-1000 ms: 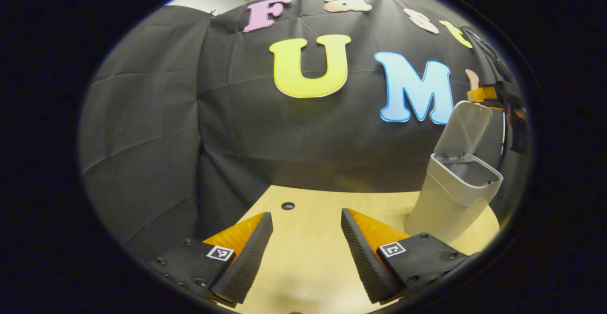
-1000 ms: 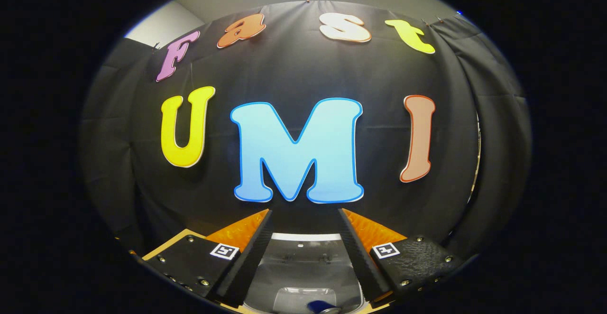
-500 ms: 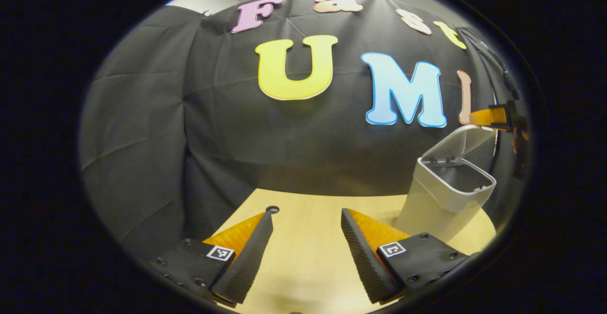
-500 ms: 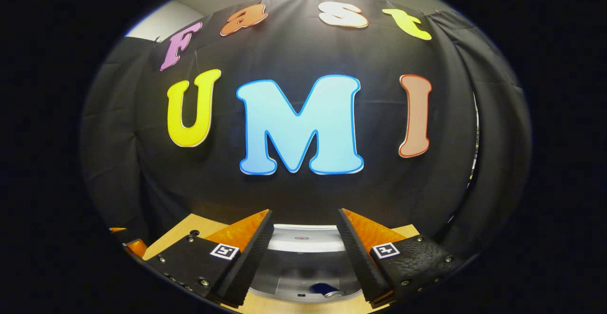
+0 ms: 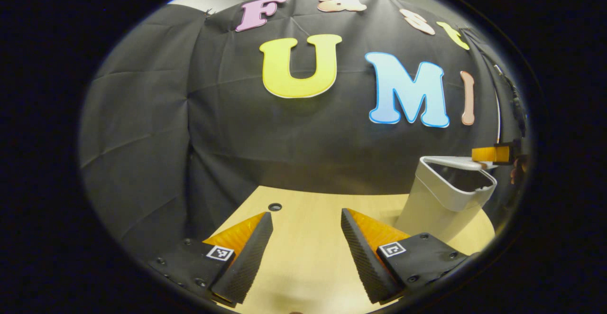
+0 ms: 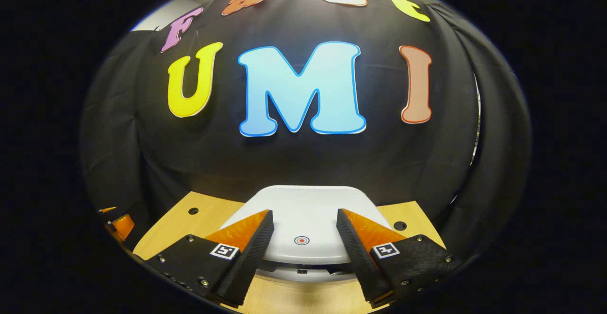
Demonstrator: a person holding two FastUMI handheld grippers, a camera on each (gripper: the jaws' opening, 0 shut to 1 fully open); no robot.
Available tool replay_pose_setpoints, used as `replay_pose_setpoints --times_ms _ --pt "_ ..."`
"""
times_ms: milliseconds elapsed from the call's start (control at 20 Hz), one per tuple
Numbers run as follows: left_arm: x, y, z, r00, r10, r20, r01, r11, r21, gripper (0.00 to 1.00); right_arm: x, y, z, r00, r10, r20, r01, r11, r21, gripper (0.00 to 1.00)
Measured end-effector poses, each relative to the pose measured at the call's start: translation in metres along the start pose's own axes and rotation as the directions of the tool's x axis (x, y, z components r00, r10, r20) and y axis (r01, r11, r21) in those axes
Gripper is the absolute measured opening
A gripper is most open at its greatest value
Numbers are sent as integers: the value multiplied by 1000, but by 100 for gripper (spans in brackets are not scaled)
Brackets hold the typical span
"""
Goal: Press the lid of the desktop garbage bin to open it, pick up the crumpled paper on the desktop and throw it into the bin, then pick up the pop can on the desktop and drop it into the bin, and finally close the garbage bin lid.
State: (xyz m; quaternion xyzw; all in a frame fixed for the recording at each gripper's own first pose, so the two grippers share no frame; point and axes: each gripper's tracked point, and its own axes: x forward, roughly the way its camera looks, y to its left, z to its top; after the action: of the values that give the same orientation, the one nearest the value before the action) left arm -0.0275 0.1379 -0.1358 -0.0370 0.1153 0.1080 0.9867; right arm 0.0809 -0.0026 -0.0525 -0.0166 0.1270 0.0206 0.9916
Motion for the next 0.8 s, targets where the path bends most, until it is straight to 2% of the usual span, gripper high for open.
replay_pose_setpoints --times_ms 350,550,650,700,800 --pt "-2 3 0 1000 6 -5 -6 1000 0 99 3 0 -26 999 -10 -48 9 1000 -22 87" --pt "0 4 -4 1000 10 -12 -10 1000 -10 95 2 -1 -26 999 -19 -36 18 1000 -19 88" --pt "1 5 -5 1000 11 -13 -11 1000 -11 99 2 0 -27 999 -19 -35 19 1000 -12 88" --pt "1 5 -5 1000 10 -13 -11 1000 -11 95 2 0 -26 999 -18 -35 18 1000 -14 88" --pt "1 3 -5 1000 9 -14 -9 1000 -14 95 2 0 -27 999 -18 -36 17 1000 -16 88"
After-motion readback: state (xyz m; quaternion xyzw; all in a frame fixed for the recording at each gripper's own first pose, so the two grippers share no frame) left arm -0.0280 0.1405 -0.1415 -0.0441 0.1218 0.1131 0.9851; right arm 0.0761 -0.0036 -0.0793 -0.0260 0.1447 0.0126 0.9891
